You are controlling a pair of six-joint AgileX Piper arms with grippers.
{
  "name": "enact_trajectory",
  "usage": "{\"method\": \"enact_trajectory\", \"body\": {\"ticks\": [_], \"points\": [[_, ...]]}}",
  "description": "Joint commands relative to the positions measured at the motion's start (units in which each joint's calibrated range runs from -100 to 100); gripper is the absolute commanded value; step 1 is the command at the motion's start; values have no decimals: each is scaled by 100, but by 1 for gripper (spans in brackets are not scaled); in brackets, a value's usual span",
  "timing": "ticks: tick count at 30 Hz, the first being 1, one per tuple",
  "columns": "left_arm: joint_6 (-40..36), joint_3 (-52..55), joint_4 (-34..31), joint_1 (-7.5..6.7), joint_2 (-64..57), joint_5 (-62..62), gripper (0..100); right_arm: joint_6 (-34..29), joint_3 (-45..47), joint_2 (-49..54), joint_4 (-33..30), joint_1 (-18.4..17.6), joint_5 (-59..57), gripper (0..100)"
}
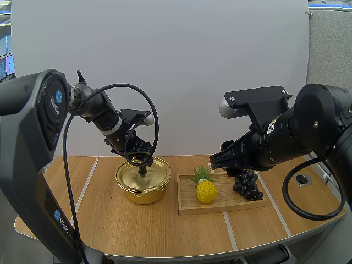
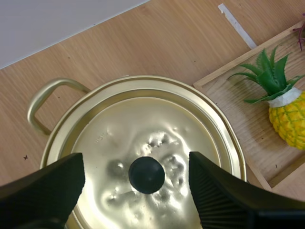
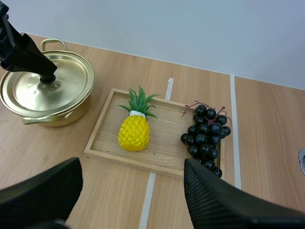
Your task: Open the pot, put the pineapple inside, and close it
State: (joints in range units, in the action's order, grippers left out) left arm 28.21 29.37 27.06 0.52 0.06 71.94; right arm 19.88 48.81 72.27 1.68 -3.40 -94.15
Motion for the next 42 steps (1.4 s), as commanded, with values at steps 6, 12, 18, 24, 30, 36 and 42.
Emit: {"method": "enact_trajectory", "body": {"ticks": [6, 12, 18, 24, 30, 36, 42], "points": [[29, -82, -309, -271, 165, -182, 100, 22, -54, 10, 15, 27, 244, 100], [-85, -97, -570, -267, 165, -239, 100, 22, -54, 10, 15, 27, 244, 100], [-197, -97, -747, -267, 165, -255, 100, 22, -54, 10, 15, 27, 244, 100], [-197, -97, -747, -267, 165, -391, 100, 22, -54, 10, 15, 27, 244, 100], [-249, -97, -747, -267, 165, -411, 100, 22, -54, 10, 15, 27, 244, 100], [-277, -97, -756, -267, 165, -383, 40, 22, -54, 10, 15, 27, 244, 100], [-297, -97, -756, -267, 165, -237, 0, 22, -54, 10, 15, 27, 244, 100]]}}
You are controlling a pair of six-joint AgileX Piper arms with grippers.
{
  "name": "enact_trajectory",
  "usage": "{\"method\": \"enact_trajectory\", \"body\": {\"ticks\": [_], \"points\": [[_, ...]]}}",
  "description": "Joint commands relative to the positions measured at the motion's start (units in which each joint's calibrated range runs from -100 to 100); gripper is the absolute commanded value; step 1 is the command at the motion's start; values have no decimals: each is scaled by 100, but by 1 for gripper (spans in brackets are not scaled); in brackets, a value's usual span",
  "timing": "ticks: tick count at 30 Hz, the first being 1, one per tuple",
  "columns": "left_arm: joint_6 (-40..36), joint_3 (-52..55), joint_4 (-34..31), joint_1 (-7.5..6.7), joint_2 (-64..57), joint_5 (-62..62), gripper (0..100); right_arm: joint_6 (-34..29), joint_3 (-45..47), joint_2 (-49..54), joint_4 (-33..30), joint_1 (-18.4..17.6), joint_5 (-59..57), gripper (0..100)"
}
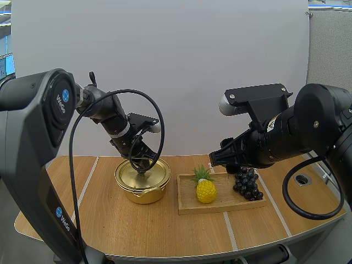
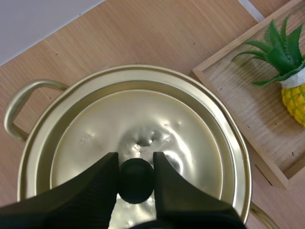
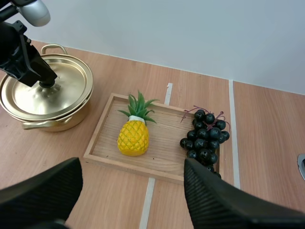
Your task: Open the pot, put the pineapple inside, and close it
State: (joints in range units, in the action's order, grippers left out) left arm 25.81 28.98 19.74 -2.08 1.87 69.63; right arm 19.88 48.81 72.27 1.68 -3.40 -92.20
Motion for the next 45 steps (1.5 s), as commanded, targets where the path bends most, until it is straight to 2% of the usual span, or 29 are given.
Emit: {"method": "enact_trajectory", "body": {"ticks": [1, 8, 12, 19, 29, 37, 45], "points": [[-68, -57, -24, -7, -16, -6, 0, 22, -54, 10, 15, 27, 49, 100], [-170, -145, -67, -7, -155, 49, 0, 22, -54, 10, 15, 27, 49, 100], [-192, -592, -67, -7, -500, 621, 0, 22, -54, 10, 15, 27, 49, 100], [-483, -1625, -347, -7, -1460, 1071, 0, 22, -54, 10, 15, 27, 133, 100], [-1111, -3394, -1670, -7, -2745, 364, 0, 22, -54, 10, 15, 27, 133, 100], [-1430, -4925, -1705, -7, -3166, 227, 0, 22, -54, 10, 32, 27, 184, 100], [-1937, -5989, -1705, -7, -3176, 527, 0, 33, -54, -17, 925, 27, 536, 100]]}}
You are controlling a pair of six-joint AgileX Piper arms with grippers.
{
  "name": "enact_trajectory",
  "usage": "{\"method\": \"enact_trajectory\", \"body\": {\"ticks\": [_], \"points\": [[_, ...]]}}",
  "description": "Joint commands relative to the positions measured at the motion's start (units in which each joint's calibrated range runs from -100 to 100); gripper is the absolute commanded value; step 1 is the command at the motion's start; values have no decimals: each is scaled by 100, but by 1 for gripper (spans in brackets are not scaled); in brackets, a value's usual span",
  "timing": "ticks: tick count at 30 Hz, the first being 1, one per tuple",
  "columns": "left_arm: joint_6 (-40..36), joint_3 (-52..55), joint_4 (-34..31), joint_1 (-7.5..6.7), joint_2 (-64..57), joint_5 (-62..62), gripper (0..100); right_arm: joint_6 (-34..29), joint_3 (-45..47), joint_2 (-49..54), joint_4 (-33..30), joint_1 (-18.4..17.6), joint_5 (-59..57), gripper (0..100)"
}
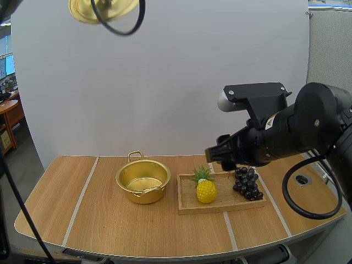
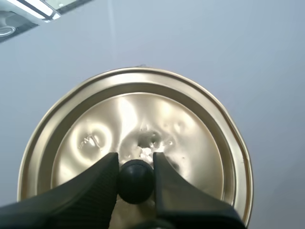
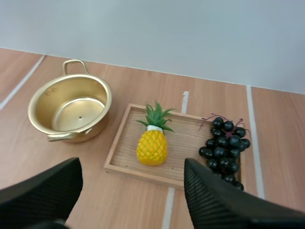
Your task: Open the pot, put the pineapple inside, and close it
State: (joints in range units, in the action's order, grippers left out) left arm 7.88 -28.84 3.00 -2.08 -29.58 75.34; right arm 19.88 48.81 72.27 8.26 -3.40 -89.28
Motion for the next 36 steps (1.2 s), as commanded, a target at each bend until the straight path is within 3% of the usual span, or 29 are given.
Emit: {"method": "enact_trajectory", "body": {"ticks": [1, 9, 26, 36], "points": [[-145, -291, -31, -7, -32, -50, 0, 87, -54, -37, 288, 27, 306, 100], [-145, -601, -74, -7, -139, -50, 0, 151, -54, -806, 300, 27, 594, 100], [-145, -601, -74, -7, -171, -50, 0, 378, -86, -3916, 300, 27, 2354, 100], [-145, -601, -74, -7, -171, -50, 0, 389, -86, -4557, 255, 27, 2658, 100]]}}
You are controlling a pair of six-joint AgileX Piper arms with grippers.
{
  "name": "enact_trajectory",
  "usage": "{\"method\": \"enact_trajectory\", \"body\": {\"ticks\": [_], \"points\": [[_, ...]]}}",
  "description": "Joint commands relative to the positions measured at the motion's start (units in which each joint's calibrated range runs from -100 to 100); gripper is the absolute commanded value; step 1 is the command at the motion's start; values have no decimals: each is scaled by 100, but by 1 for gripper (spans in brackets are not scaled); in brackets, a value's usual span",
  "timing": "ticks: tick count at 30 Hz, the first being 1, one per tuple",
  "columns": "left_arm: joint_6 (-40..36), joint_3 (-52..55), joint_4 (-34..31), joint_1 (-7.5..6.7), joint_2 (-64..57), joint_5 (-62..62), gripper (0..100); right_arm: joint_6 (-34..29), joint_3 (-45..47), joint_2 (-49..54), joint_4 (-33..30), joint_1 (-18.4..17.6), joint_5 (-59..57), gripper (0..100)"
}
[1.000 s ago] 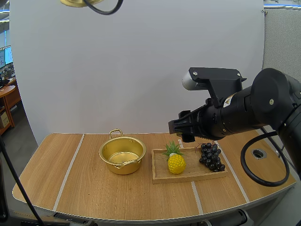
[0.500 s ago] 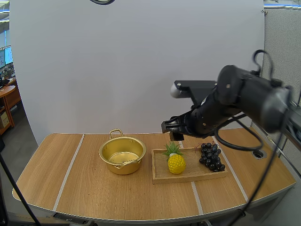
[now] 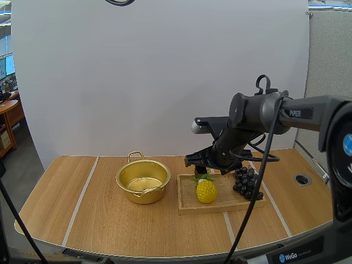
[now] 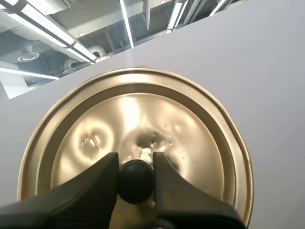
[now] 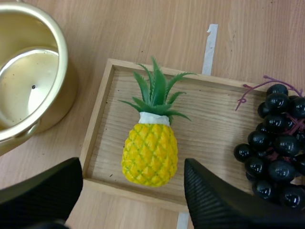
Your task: Open the pot, put the pineapple inside, and close it
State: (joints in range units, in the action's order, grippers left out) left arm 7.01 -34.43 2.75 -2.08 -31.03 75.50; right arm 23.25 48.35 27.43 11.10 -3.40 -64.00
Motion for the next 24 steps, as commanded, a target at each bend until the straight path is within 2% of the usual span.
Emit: {"method": "enact_trajectory", "body": {"ticks": [1, 24], "points": [[-57, -42, -49, -7, -26, -67, 0, 53, -40, -122, -29, 27, 129, 100], [-57, -42, -49, -7, -26, -67, 0, 59, -40, -1353, -37, 4, 936, 100]]}}
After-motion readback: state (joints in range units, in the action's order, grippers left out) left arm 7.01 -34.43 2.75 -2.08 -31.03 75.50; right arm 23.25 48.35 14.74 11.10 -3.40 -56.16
